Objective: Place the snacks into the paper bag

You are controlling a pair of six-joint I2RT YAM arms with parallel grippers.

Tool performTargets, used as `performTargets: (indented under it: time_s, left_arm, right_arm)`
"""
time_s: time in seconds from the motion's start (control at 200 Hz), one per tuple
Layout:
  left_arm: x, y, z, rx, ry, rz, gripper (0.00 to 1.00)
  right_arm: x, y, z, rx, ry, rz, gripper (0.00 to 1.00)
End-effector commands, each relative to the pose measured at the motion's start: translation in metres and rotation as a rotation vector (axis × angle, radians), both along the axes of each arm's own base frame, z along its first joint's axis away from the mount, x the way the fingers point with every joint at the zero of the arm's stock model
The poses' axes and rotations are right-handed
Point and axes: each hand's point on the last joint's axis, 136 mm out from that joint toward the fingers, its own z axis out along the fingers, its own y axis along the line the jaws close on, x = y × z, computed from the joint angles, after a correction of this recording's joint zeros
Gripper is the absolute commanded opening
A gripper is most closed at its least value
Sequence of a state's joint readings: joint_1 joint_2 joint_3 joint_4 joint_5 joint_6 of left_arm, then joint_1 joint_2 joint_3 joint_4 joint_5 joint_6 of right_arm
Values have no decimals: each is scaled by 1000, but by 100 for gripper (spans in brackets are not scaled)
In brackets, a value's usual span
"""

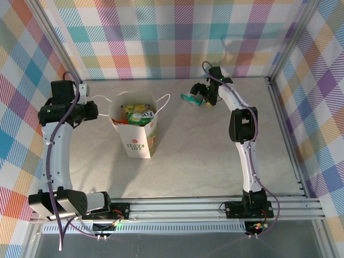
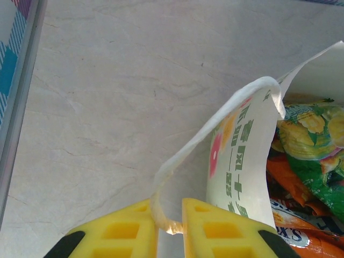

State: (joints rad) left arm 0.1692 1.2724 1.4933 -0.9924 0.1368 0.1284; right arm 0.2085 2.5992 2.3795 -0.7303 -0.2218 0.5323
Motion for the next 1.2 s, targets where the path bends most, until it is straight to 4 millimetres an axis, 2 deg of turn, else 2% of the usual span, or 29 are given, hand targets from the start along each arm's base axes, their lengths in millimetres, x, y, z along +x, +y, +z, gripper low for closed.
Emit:
performTargets:
  time_s: [0.0, 0.335, 0.405, 0.505, 0.6, 0.925, 1.07, 1.195]
  left_arm:
    - [0, 9, -2, 24, -2, 18, 19]
    - [-1, 10, -5, 26, -4, 22, 19]
    - [-1, 10, -6, 26, -1, 22, 19]
    - [0, 10, -6, 26, 0, 21, 19]
    - [1, 9, -6, 23, -4, 19, 19]
    - [1, 8, -6, 14, -3, 13, 19]
    - [1, 7, -4, 10, -9, 9, 19]
    - [2, 5, -4, 3, -13, 3, 19]
  right_arm:
    - [5, 2, 0, 31, -1, 5, 96]
    - [14, 9, -10, 76, -4, -21, 88]
    - [13, 9, -15, 80, 11, -28, 82]
    - [9, 6, -22, 71, 43, -51, 63]
    - [7, 3, -24, 54, 59, -69, 60]
    - [1, -2, 1, 14, 29, -41, 34]
    - [-6, -5, 13, -6, 23, -23, 25]
    - [-13, -6, 26, -38, 9, -1, 22]
